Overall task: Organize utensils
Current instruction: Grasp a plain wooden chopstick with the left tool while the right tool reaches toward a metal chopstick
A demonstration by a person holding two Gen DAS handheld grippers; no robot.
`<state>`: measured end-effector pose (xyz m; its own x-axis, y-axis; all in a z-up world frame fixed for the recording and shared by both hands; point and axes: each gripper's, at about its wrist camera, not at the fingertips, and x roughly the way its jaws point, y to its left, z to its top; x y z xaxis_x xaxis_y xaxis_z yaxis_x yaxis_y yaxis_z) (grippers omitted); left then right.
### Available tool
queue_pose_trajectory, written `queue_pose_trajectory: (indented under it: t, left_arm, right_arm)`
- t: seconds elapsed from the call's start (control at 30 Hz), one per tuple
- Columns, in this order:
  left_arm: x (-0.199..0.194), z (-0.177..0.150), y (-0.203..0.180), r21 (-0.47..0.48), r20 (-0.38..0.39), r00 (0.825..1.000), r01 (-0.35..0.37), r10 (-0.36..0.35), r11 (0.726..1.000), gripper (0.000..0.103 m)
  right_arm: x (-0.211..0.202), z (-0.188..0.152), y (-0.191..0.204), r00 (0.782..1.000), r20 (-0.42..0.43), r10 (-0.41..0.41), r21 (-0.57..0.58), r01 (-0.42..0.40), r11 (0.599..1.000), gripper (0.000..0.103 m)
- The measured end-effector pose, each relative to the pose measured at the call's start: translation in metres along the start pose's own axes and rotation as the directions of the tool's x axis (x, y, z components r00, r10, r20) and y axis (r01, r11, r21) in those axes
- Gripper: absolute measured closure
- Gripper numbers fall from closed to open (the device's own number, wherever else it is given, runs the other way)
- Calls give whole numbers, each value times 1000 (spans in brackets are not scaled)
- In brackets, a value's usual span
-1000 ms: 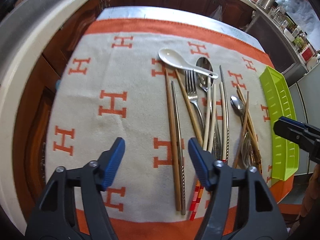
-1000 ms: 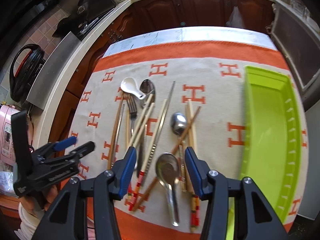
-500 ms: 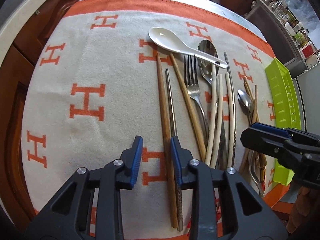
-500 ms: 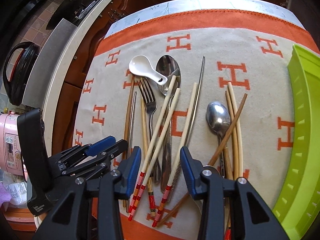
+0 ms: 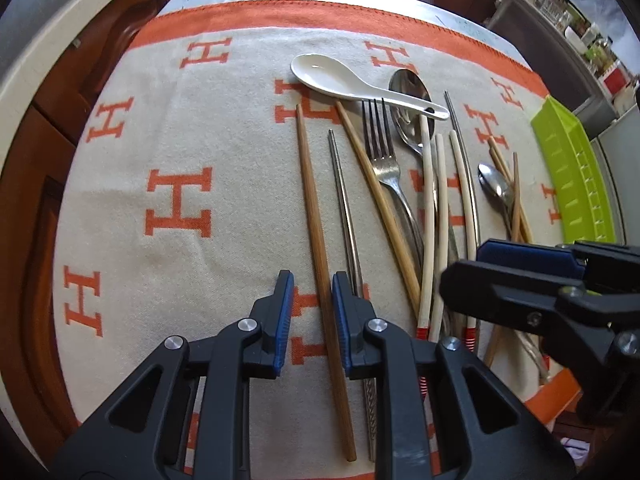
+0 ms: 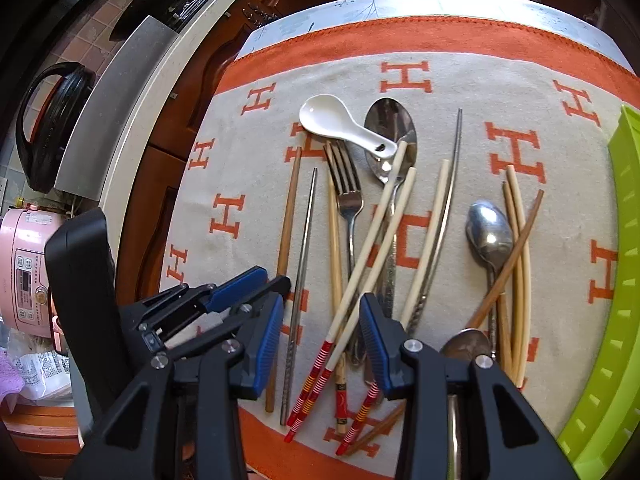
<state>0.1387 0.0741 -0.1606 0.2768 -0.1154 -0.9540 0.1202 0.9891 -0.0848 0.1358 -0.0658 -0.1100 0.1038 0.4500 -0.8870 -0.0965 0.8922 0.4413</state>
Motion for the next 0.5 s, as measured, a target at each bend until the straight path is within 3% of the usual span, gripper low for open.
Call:
queue_pose_trajectory:
  t: [0.03,0.07,0.2,0.5]
  left_arm:
    - [0,-1,-1,-1,2,1000,-3,3,1000,88]
    - [0,-1,1,-9,1,1000,4,-4,1000,98]
    - [-3,-4,14,-55,-13,999,49,-50,997,99]
    - [-27,-29,56,-198,29,999,45,-40,979,99]
  right_arm:
    - [2,0,1,1000,-4,4,3,-4,1000,67]
    - [3,0,1,1000,-7,7,7,-7,1000,68]
    - [6,2,6,1000,-14,8,8,-8,1000,68]
    - [28,3,28,998,-60,-13,-15,12,1000,78]
